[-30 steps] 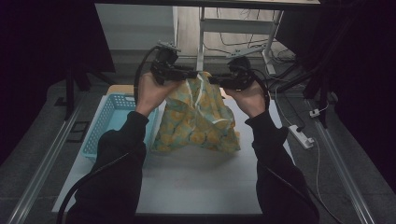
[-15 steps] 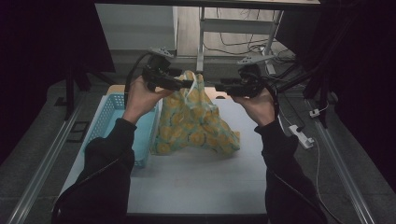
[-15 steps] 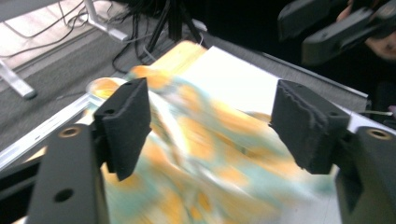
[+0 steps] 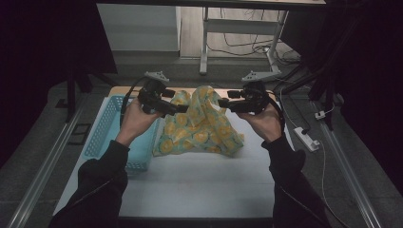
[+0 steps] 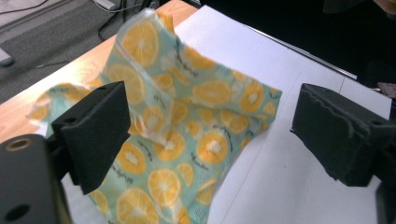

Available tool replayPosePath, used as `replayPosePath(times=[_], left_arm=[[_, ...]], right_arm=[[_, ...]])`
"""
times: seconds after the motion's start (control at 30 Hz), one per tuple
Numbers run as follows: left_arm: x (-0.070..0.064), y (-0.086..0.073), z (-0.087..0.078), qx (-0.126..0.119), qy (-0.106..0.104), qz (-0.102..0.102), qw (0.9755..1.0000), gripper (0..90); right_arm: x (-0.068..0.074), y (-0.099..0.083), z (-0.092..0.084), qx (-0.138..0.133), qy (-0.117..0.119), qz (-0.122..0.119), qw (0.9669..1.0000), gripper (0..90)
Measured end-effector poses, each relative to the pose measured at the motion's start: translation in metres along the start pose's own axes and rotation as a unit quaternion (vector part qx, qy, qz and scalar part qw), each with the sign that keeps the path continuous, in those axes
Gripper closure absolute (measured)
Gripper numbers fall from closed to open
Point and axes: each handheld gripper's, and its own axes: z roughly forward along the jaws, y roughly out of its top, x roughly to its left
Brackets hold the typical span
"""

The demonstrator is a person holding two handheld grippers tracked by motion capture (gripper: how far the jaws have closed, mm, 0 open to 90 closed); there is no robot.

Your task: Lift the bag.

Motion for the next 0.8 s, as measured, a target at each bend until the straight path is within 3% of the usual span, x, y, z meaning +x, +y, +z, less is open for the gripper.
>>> replayPosePath(times=[0.37,0.57,0.8], left_arm=[[-0.012,-0.042,0.000,-0.004,-0.004,0.011,0.9999,1.1],[-0.016,-0.063,-0.001,-0.005,-0.011,0.005,0.9999,0.0],[-0.022,-0.085,-0.003,0.000,0.001,0.005,1.0000,0.0]], right_arm=[[0.013,-0.031,0.000,-0.008,0.000,0.009,0.9999,24.7],[0.018,-0.047,0.000,-0.004,-0.001,0.010,0.9999,17.0],[0.023,-0.068,-0.001,-0.001,-0.005,0.006,1.0000,10.6]])
